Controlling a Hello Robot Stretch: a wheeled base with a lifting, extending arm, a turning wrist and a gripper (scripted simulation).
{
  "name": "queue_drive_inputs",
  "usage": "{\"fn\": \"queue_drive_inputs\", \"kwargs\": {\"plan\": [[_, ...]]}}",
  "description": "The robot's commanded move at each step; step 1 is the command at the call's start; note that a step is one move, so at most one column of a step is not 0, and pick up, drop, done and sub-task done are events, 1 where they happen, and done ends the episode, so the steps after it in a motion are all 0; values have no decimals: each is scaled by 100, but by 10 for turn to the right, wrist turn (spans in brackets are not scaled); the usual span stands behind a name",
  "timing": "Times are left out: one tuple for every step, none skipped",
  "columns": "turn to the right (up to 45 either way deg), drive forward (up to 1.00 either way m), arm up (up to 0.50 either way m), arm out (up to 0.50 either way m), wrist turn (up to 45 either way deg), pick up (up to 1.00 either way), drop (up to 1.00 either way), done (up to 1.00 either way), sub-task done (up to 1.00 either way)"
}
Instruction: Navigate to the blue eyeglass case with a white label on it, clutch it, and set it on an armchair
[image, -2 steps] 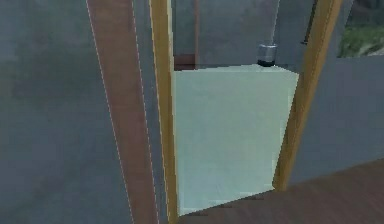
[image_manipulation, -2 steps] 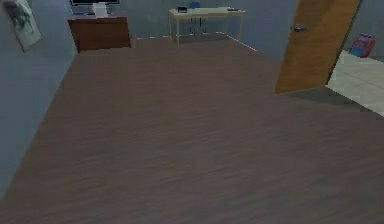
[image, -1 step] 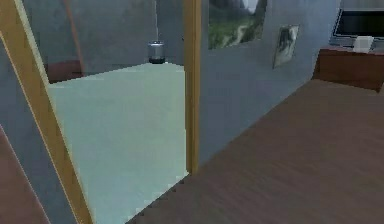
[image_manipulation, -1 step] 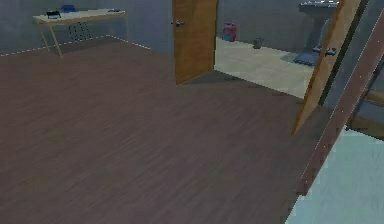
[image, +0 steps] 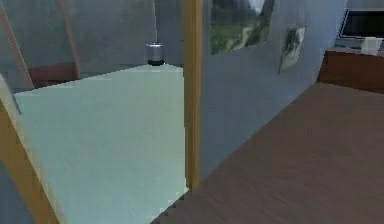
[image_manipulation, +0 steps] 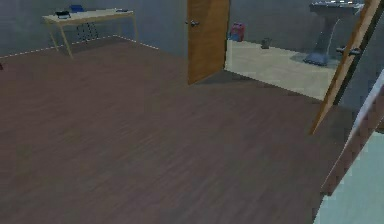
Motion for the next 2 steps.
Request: {"fn": "queue_drive_inputs", "kwargs": {"plan": [[90, 0, 0, 0, 0, 0, 0, 0, 0], [0, 25, 0, 0, 0, 0, 0, 0, 0]]}}
